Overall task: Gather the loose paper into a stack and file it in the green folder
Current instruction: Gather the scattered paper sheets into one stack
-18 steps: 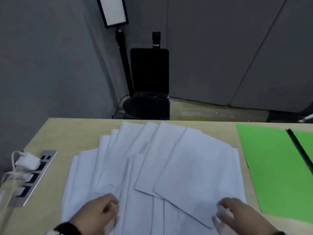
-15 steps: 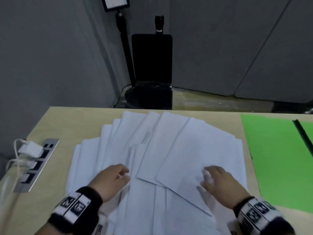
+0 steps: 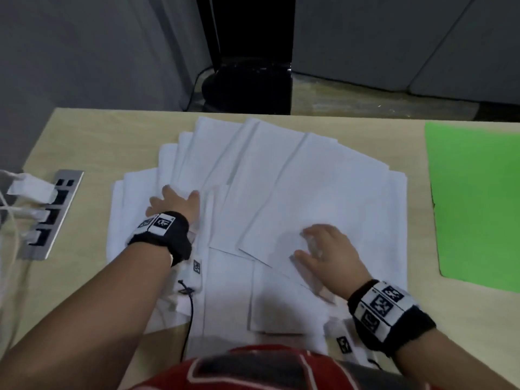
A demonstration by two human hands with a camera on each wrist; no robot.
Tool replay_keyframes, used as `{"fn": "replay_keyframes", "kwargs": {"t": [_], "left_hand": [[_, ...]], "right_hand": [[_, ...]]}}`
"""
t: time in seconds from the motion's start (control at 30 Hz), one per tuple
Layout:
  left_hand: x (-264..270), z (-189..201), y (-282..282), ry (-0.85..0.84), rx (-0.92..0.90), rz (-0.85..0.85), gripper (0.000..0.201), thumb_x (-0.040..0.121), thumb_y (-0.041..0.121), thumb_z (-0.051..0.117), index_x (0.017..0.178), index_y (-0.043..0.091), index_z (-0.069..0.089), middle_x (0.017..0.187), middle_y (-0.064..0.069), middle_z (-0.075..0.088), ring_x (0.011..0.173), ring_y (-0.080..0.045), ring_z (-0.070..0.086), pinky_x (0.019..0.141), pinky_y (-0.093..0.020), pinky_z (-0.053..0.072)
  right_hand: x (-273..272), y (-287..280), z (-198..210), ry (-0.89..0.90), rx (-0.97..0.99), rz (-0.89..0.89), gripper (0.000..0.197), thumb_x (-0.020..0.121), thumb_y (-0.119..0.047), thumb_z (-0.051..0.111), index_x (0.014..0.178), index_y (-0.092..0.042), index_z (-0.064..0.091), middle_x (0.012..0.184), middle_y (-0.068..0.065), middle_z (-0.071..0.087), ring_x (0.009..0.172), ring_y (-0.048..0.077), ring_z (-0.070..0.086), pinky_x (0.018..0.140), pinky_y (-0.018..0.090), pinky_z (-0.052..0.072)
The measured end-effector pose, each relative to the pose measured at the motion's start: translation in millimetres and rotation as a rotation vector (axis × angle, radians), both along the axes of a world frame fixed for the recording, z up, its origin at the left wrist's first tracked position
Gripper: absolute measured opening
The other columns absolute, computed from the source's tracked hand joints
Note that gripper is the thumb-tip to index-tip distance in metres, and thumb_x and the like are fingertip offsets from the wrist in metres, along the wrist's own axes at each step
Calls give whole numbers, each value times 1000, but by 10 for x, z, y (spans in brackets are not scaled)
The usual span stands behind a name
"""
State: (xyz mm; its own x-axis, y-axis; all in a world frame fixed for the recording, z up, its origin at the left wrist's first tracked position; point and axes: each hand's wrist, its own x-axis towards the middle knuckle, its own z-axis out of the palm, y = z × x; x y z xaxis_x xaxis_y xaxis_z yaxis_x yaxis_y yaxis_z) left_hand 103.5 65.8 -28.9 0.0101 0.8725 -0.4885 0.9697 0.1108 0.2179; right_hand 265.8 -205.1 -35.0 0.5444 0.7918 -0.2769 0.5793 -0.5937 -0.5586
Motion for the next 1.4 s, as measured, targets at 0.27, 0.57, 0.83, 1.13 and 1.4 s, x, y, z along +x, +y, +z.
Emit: {"fn": "replay_keyframes", "kwargs": {"t": [0.27,0.57,0.83,1.13,1.4], "left_hand": [[122,23,-51,-141,-13,52,80,86,54,46,147,9,20,147,-21,33,130,-46,38,106,-53,33],[275,161,-599,-316,-142,-204,68,81,39,66,130,6,33,109,-7,54,108,-32,56,79,-30,39],[-63,265,-640,-703,-343,-194,47,80,12,69,122,23,51,115,2,67,105,-23,65,92,-38,51],[-214,303,-715,-773,-398,-187,43,77,11,69,117,18,57,110,-3,70,105,-27,66,83,-31,53],[-385,45,-292,-13,36,-88,71,77,50,57,138,19,37,147,-13,30,132,-39,36,106,-47,35]], "right_hand": [[652,-154,-182,-206,-322,-767,92,68,-60,67,138,-12,30,147,17,32,132,39,31,107,54,30],[146,187,-64,-101,-127,-221,90,74,-49,67,146,-16,24,153,9,29,138,32,26,112,44,26],[153,148,-5,235,176,-514,97,69,-43,80,144,-10,27,139,9,49,126,25,49,107,43,41],[113,166,180,452,119,-546,48,76,-22,74,115,-13,47,105,3,63,79,11,60,61,24,46],[137,251,106,281,-29,-438,37,83,-7,52,119,-14,44,86,0,57,76,24,54,70,29,41]]}}
